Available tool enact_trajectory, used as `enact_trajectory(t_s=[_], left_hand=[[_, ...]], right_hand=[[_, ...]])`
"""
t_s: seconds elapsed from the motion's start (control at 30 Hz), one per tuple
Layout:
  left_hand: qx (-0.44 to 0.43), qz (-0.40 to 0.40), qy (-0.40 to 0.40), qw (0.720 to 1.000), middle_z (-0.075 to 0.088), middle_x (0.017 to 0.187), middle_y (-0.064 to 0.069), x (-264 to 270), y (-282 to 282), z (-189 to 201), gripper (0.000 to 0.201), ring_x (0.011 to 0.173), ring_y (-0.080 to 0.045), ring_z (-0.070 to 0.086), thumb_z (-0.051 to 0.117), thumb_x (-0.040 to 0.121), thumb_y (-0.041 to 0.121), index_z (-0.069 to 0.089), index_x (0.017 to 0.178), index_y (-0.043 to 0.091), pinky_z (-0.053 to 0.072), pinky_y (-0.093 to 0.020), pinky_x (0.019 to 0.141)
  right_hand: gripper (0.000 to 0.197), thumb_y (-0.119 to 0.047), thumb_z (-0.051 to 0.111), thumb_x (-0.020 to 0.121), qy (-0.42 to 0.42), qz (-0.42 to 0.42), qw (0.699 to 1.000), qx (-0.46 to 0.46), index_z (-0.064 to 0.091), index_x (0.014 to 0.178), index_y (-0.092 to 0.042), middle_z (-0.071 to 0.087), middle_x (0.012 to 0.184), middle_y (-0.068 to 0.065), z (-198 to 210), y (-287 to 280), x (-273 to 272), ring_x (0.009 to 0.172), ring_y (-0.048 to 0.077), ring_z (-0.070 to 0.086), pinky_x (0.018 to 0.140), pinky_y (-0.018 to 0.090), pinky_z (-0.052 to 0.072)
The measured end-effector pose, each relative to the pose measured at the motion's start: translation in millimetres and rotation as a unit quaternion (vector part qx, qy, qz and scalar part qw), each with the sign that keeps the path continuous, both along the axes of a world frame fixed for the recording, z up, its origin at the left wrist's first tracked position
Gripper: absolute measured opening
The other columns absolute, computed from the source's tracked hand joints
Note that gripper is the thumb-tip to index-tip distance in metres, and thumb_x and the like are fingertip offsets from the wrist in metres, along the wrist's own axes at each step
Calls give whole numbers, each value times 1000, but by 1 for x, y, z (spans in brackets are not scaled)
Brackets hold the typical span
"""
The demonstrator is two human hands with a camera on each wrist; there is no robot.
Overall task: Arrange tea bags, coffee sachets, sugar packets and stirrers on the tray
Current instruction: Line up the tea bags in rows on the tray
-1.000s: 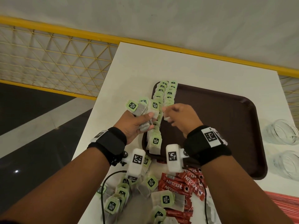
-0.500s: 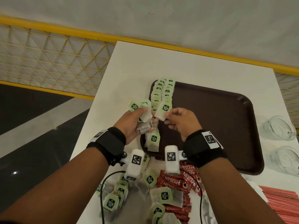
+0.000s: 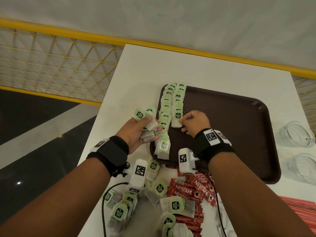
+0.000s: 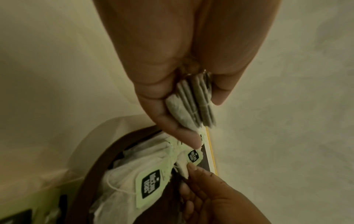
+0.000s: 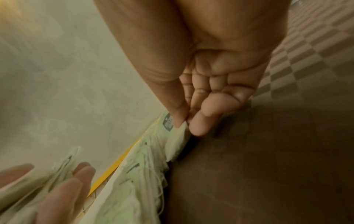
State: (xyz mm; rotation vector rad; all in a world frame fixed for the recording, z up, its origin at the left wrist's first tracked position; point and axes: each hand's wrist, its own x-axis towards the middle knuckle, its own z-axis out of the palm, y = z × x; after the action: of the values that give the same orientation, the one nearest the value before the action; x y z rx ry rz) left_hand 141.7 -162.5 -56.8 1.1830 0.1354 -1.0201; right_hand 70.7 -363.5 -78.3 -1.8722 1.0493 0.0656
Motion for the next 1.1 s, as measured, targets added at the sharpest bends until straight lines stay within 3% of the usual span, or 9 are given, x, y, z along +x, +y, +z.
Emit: enact_trajectory(t_s=[0.2,0.3,0.4,0.47,0.53,0.67,0.9,1.1], left_hand=[[9,-27,-36,999,70,105,-12,-6,3,-1,39,90,-18,72,56,97,27,53,130,6,57,-28,62],[2,-54,-70,996,69,94,-11,-8,4,1,23,76,-14,69,54,99,24,57,117,11,54,-26,58],[-5,-85,-119,989,68,83,-6,-12,2,3,12,67,-12,63,53,99,23,60,108,17,53,-25,58],[5,-100,-156,983,68,85,-6,-14,-1,3,20,70,-13,63,56,98,25,61,113,13,54,-27,62],[19,-103,-174,979,67,88,-8,-15,-4,3,29,73,-15,64,58,96,28,61,118,8,55,-29,64],[21,-117,-176,977,65,78,-3,-15,-7,4,36,65,-13,61,59,96,27,56,113,-5,51,-25,57],[29,-56,-123,990,71,99,-8,-15,-9,2,28,80,-18,65,53,98,34,63,117,16,56,-28,61],[34,-46,-104,993,71,91,-3,-12,-7,2,37,79,-16,68,50,99,38,59,125,13,56,-28,64]], right_hand=[[19,-28,70,87,21,9,999,-36,56,82,-17,67,71,4,5,5,-2,56,16,65,67,40,60],[22,-36,69,87,-4,12,996,-89,58,80,-18,66,78,3,18,8,-9,72,22,67,75,44,58],[22,-36,69,88,-78,54,995,-36,65,85,-14,67,84,5,42,23,-16,72,17,63,68,31,56],[19,-30,70,88,-94,111,989,37,68,90,-12,68,84,5,53,36,-18,66,9,59,55,17,49],[17,-23,72,87,-96,148,982,65,69,96,-9,67,83,6,52,45,-18,62,7,59,51,14,47],[16,-10,73,85,-110,97,984,102,68,99,-3,67,84,13,41,46,-21,58,9,60,51,18,50],[10,-2,71,84,-131,53,974,176,65,92,-1,65,72,9,35,43,-34,57,11,60,52,19,51],[6,2,68,86,-136,-35,970,199,65,91,1,65,75,14,24,30,-45,59,15,61,56,20,55]])
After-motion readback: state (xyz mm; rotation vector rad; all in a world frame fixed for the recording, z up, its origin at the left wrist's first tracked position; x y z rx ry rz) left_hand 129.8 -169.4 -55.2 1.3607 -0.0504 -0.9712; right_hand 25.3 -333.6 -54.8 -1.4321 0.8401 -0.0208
